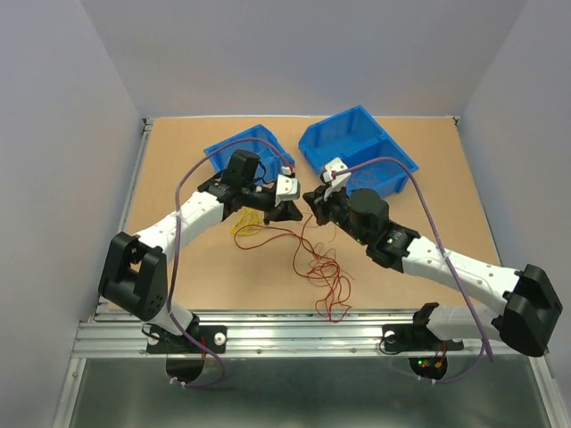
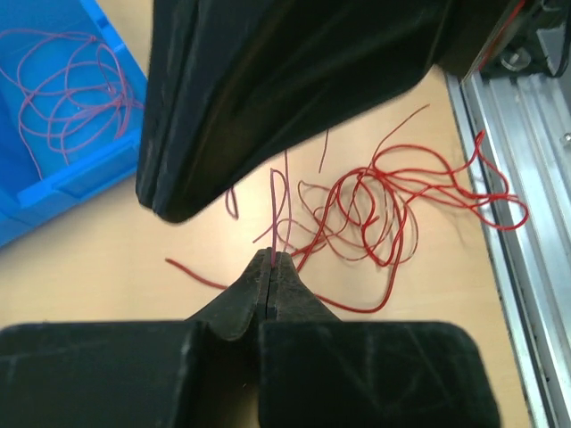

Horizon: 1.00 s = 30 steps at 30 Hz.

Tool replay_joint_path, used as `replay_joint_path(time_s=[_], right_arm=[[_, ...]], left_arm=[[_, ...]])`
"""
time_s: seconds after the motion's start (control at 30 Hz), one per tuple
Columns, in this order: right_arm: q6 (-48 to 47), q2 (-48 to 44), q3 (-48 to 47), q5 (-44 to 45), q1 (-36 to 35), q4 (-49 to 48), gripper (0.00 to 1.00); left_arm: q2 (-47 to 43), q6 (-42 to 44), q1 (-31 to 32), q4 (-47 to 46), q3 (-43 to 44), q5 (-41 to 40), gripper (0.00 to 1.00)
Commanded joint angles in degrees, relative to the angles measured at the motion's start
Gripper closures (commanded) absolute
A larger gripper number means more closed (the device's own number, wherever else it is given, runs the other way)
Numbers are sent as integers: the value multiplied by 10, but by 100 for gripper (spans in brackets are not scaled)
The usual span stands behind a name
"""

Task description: Untangle the cables

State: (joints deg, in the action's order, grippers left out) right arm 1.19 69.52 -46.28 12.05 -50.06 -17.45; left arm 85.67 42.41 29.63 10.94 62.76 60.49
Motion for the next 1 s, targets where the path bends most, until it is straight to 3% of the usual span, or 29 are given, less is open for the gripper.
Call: replay_joint_path(time_s=[0.0, 0.2, 0.33, 0.73, 0.97], right_arm=[[-7, -28, -78, -81, 17, 101, 99], [-31, -19, -119, -153, 30, 196, 99], [-40, -11, -119, -168, 30, 204, 93], [-71, 11, -119, -216, 30, 211, 90], [-76, 35, -125, -242, 29, 213, 82]], left_arm=[[19, 57, -3, 38, 17, -12, 100], [10, 77, -4, 29, -4, -37, 100], [-4, 79, -4, 26, -17, -40, 100], [-22, 94, -33, 58, -6, 19, 100], [-16, 125, -33, 101, 8, 38, 100]])
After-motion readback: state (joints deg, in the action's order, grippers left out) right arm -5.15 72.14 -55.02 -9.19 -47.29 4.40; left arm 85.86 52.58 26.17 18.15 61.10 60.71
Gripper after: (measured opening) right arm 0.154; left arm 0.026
